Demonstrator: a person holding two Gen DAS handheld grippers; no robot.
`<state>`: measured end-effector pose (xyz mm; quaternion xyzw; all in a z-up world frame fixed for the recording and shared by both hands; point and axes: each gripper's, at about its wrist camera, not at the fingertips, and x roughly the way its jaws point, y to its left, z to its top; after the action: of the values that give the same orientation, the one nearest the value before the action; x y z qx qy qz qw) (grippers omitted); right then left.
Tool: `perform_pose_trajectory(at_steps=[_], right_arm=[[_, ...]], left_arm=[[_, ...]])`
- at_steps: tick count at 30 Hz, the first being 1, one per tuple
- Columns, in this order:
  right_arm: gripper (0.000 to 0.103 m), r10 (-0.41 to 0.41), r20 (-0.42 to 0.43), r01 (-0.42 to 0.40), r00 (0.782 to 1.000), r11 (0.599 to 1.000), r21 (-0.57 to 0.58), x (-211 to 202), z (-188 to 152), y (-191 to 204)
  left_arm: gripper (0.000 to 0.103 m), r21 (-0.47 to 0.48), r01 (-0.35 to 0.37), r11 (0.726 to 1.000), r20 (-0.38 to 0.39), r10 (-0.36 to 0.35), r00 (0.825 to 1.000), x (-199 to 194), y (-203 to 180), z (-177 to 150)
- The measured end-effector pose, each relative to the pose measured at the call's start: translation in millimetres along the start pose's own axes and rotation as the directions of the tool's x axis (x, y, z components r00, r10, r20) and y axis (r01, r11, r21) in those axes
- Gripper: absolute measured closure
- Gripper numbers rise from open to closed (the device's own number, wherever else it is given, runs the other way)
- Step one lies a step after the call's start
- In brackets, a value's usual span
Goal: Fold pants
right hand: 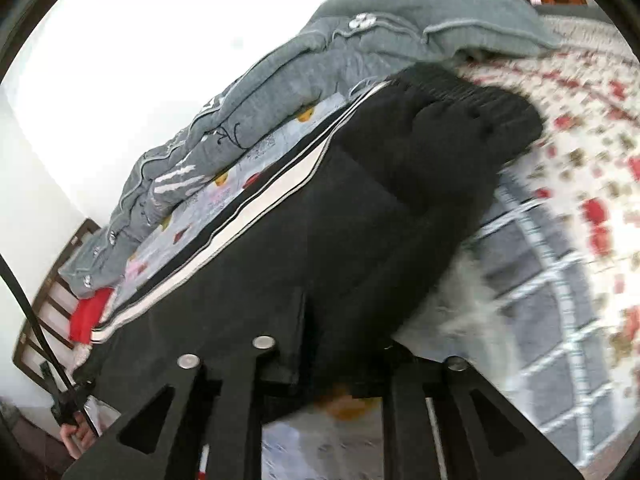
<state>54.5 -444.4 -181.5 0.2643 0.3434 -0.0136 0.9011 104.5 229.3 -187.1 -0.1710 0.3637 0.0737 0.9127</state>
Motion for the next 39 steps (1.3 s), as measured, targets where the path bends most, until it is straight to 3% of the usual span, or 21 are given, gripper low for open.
perform_pose_trajectory(at_steps=[2,4,12,15,17,18,22,24,27,30,34,39], right_arm=[[0.062,-0.054,0.052,0.053,0.997,0.999,0.01,-10.4,5.7,-6.5],[0.053,-0.074,0.077,0.07,0.994,0.996,0.05,-10.4,15.1,-18.1],[0.052,-0.063,0.007,0.059,0.998,0.969,0.238,41.7,74.3,-55.3],[0.082,-0.106,0.069,0.098,0.992,0.989,0.112,31.6,86.7,-41.7],[0.083,-0.082,0.157,0.079,0.984,0.997,0.024,14.7,87.6,-31.7],[0.083,-0.11,0.169,0.109,0.979,0.994,0.015,12.9,85.2,-31.7],[0.073,-0.21,0.029,0.21,0.977,0.978,0.002,33.1,72.0,-49.2],[0.066,-0.208,0.063,0.211,0.976,0.977,-0.042,21.4,65.9,-51.6],[0.048,-0.289,0.162,0.309,0.943,0.944,-0.115,-10.3,61.7,-42.5],[0.048,-0.32,0.185,0.348,0.929,0.926,-0.148,-26.7,71.2,-25.7],[0.046,-0.297,0.191,0.335,0.936,0.919,-0.21,-33.5,82.4,10.7],[0.039,-0.246,0.193,0.296,0.95,0.908,-0.295,-11.4,89.2,68.7]], left_arm=[[0.029,-0.02,-0.006,1.0,0.014,0.006,1.0,-7.0,-0.7,-4.4],[0.028,-0.039,0.012,0.999,0.034,-0.01,0.999,-15.2,-2.6,-12.1],[0.028,-0.085,-0.002,0.996,0.036,0.005,0.999,-32.7,-2.2,-26.2],[0.028,-0.102,-0.007,0.995,0.062,0.013,0.998,-44.5,3.3,-24.7],[0.028,-0.099,-0.004,0.995,0.082,0.012,0.997,-51.1,3.7,-23.6],[0.028,-0.091,0.0,0.996,0.096,0.009,0.995,-54.9,3.5,-22.6],[0.028,-0.054,0.002,0.999,0.137,0.005,0.991,-62.6,-0.4,-17.8],[0.03,-0.039,-0.028,0.999,0.187,0.035,0.982,-67.6,-2.8,-13.5],[0.03,-0.003,-0.034,0.999,0.171,0.034,0.985,-57.5,-11.3,7.3],[0.03,0.02,-0.065,0.998,0.126,0.062,0.99,-38.2,-25.1,33.2],[0.03,0.041,-0.085,0.996,0.075,0.082,0.994,-15.4,-36.3,54.8],[0.03,-0.012,-0.08,0.997,0.026,0.08,0.996,8.8,-13.5,72.0]])
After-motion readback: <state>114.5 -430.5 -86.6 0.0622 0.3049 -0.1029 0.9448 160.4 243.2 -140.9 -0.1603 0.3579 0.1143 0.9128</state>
